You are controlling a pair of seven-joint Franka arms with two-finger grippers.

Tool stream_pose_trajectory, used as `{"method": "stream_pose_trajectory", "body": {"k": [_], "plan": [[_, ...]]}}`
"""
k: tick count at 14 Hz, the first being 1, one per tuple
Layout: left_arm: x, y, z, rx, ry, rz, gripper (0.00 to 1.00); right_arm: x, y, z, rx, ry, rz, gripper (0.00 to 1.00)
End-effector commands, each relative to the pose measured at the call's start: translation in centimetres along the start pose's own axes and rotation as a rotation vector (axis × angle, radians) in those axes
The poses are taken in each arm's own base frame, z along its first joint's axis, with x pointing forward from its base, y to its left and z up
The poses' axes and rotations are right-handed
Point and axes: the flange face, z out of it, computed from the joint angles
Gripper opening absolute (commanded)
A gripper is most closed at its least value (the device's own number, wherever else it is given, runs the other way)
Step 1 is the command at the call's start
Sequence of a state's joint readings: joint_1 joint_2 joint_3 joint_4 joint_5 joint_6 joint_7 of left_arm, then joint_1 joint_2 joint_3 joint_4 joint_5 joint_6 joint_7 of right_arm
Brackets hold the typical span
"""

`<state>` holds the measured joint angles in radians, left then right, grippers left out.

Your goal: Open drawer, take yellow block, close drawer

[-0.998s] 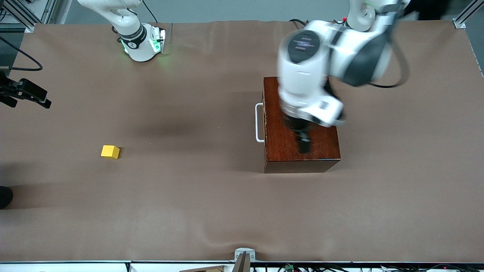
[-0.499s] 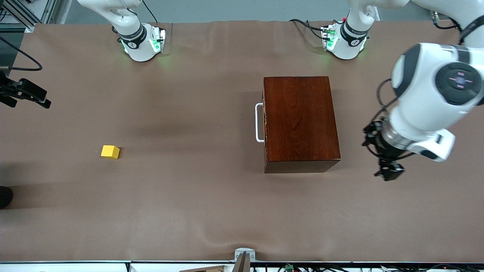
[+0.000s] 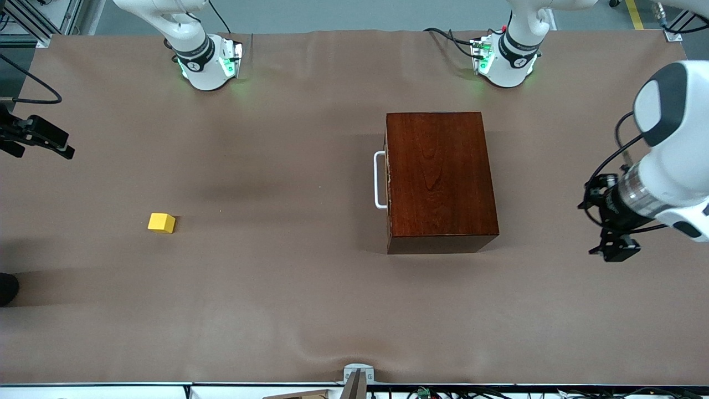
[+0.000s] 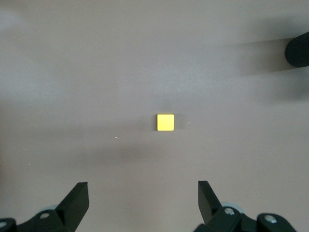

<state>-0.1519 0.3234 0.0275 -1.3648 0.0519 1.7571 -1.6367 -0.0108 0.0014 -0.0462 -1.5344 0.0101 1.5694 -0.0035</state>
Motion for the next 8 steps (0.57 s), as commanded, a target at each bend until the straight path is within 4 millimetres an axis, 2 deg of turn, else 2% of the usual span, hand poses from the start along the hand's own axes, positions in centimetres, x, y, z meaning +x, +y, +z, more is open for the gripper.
{"method": "stream_pose_trajectory", "body": {"k": [1, 2, 6, 8], "plan": [[1.7, -2.5, -1.0, 0.015, -0.021, 0.098, 1.00, -0.4, 0.2, -0.7, 0.000, 0.009, 0.005, 1.00], [2.3, -3.0, -1.0, 0.019, -0.022, 0.147, 1.00, -0.4, 0.2, -0.7, -0.001, 0.011, 0.005, 1.00], [7.4, -5.5, -2.9, -0.005, -0.066, 0.319, 1.00, -0.4, 0.2, -0.7, 0.000, 0.011, 0.005, 1.00], [7.8, -6.9, -3.4, -0.001, -0.068, 0.416, 1.00, -0.4, 0.2, -0.7, -0.001, 0.011, 0.005, 1.00]]}}
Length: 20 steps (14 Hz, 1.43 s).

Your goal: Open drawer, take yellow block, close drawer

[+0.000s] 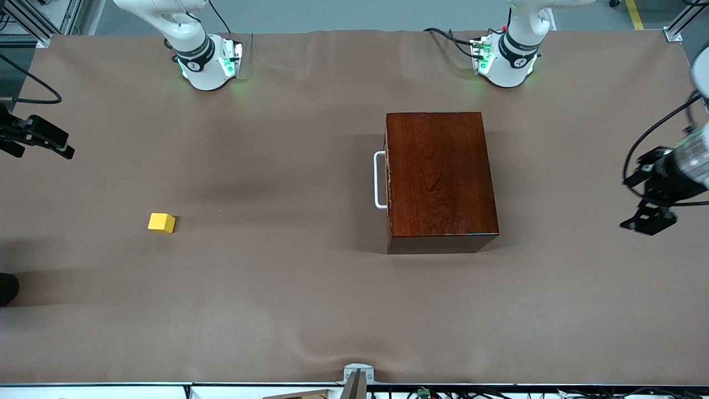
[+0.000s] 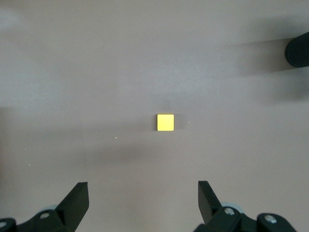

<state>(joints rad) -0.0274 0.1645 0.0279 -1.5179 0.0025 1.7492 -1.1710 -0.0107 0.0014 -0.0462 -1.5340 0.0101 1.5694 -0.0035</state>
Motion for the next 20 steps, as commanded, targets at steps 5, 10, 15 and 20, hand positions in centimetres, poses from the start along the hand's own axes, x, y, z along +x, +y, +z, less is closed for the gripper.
{"method": "stream_pose_trajectory", "body": {"k": [5, 10, 15, 20], "plan": [[-2.6, -5.5, -2.6, 0.014, -0.040, 0.419, 1.00, -0.4, 0.2, -0.7, -0.001, 0.011, 0.005, 1.00], [-2.8, -6.4, -3.2, 0.033, -0.066, 0.764, 1.00, -0.4, 0.1, -0.7, 0.000, 0.011, 0.003, 1.00], [-3.0, -6.7, -3.8, 0.051, -0.052, 1.113, 1.00, -0.4, 0.2, -0.7, 0.000, 0.011, 0.005, 1.00], [-4.2, -6.2, -3.3, 0.107, -0.049, 1.231, 1.00, -0.4, 0.1, -0.7, 0.001, 0.009, 0.003, 1.00]]}}
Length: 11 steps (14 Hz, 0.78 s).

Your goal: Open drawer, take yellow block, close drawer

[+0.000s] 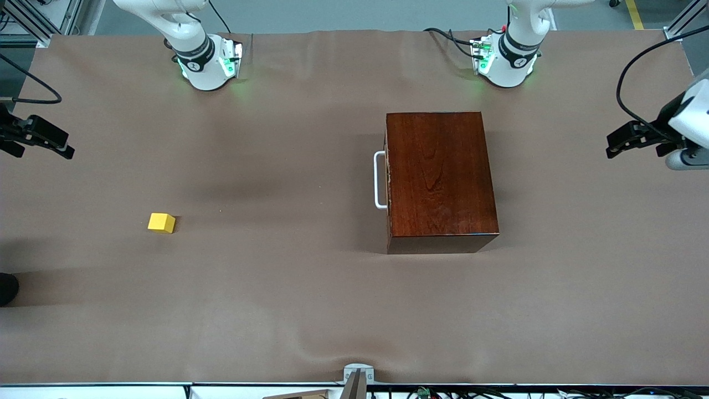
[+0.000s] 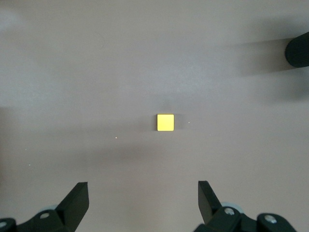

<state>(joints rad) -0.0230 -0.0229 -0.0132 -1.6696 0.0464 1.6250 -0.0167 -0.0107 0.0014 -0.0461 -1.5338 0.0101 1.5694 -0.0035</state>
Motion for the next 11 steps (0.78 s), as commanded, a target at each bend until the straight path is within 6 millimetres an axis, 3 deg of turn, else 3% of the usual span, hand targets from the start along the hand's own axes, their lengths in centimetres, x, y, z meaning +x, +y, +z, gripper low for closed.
{"method": "stream_pose_trajectory", "body": {"k": [1, 11], "plan": [[-0.6, -0.1, -0.7, 0.020, -0.001, 0.031, 1.00, -0.4, 0.2, -0.6, 0.001, 0.009, 0.005, 1.00], [-0.6, 0.8, -1.7, -0.001, 0.016, 0.025, 1.00, -0.5, 0.0, -0.6, -0.010, -0.002, -0.012, 1.00]]}}
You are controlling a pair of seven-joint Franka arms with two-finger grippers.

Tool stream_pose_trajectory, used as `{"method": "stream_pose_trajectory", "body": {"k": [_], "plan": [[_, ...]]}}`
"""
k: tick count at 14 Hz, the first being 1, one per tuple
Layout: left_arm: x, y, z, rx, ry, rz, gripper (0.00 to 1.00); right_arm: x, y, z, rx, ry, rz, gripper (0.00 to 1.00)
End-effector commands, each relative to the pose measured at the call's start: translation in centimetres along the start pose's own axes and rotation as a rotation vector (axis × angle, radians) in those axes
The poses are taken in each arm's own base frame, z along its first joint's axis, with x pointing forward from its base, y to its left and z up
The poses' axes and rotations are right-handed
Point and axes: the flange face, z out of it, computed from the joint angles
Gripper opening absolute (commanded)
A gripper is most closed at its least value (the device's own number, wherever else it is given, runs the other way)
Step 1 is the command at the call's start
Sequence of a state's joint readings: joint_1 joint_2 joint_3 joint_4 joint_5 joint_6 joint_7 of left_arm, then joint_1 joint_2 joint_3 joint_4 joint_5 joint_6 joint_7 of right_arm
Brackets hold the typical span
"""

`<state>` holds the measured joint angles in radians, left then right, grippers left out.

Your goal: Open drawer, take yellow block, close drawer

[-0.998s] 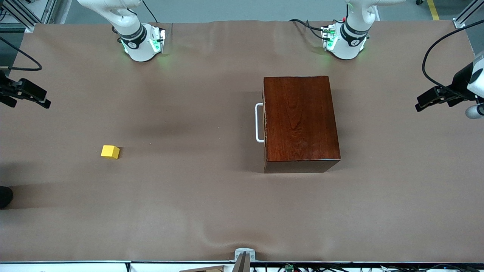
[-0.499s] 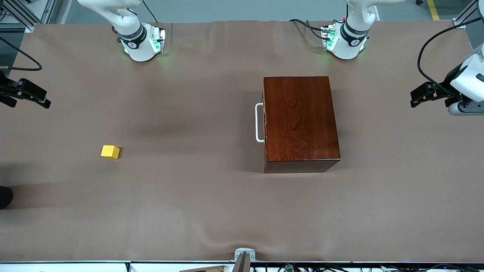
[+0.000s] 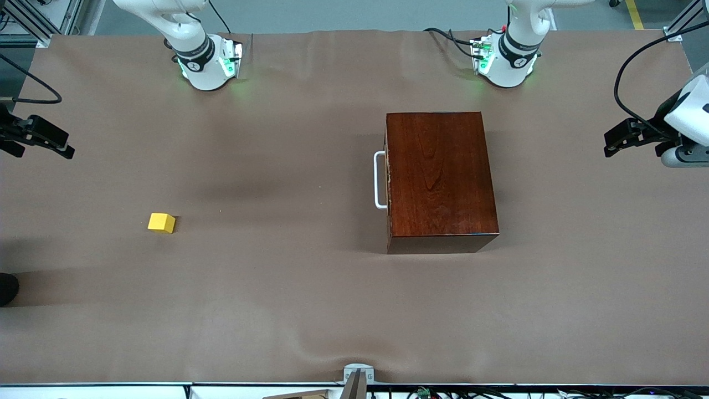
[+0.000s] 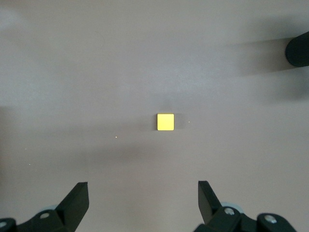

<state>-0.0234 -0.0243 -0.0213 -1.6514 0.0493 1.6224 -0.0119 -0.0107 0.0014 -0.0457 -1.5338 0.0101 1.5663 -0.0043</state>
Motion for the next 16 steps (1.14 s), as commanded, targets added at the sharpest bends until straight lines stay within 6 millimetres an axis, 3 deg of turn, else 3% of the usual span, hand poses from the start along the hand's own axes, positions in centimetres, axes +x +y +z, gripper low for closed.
{"method": "stream_pose_trajectory", "body": {"k": [1, 16], "plan": [[-0.59, 0.93, -0.83, -0.004, -0.001, 0.023, 1.00, -0.49, 0.05, -0.56, -0.010, 0.000, -0.011, 1.00], [-0.83, 1.62, -0.92, -0.004, -0.009, 0.035, 1.00, -0.47, 0.05, -0.58, -0.010, 0.001, -0.009, 1.00]]}}
